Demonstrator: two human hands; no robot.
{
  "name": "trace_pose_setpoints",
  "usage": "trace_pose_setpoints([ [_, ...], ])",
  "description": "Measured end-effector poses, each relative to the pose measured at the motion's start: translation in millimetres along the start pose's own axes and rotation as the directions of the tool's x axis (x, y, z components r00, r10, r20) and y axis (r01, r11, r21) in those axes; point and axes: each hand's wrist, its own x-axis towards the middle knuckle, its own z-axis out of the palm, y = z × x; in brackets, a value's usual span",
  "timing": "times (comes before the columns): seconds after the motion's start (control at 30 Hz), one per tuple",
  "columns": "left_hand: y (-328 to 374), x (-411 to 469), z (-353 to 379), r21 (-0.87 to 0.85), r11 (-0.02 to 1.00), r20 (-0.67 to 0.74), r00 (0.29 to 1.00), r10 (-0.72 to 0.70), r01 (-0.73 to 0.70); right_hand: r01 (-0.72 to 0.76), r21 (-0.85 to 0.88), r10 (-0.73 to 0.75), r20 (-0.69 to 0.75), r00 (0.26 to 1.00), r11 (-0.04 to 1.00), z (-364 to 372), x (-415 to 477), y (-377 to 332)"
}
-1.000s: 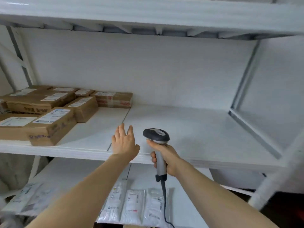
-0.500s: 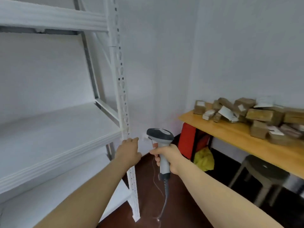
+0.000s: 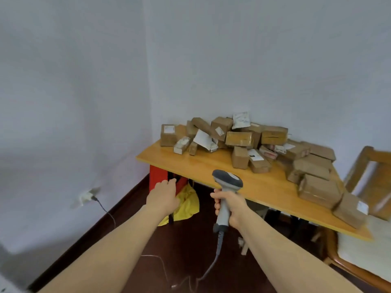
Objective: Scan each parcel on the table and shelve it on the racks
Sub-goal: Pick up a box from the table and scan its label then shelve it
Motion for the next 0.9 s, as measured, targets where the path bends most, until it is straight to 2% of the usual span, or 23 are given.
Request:
trace_pose_setpoints([
  [0.2,0,119,-4,-0.101,0.993,0.039,0.998,-0.055,0.059,-0.046,0.031,0.046,-0.006,0.999,0.998,1,91,-37],
  [0.37,3,199,11,-0.112,0.987,0.072,0.992,-0.105,0.113,-0.113,0.038,0.113,0.008,0.994,0.993,4,171,-59],
  [0.53,-7,268,14,-0.128,0.965,0.057,0.973,-0.222,0.228,-0.145,-0.003,0.144,0.128,0.981,0.989,27,260,-102],
  [0.7,-19,325,4,-0.072,0.930,0.062,0.933,-0.356,0.360,-0.165,-0.010,0.163,0.221,0.962,0.986,52,330,-142],
  [0.9,-38,393,5,-0.074,0.888,0.064,0.891,-0.449,0.453,-0.185,-0.013,0.182,0.250,0.951,0.983,84,406,-167],
])
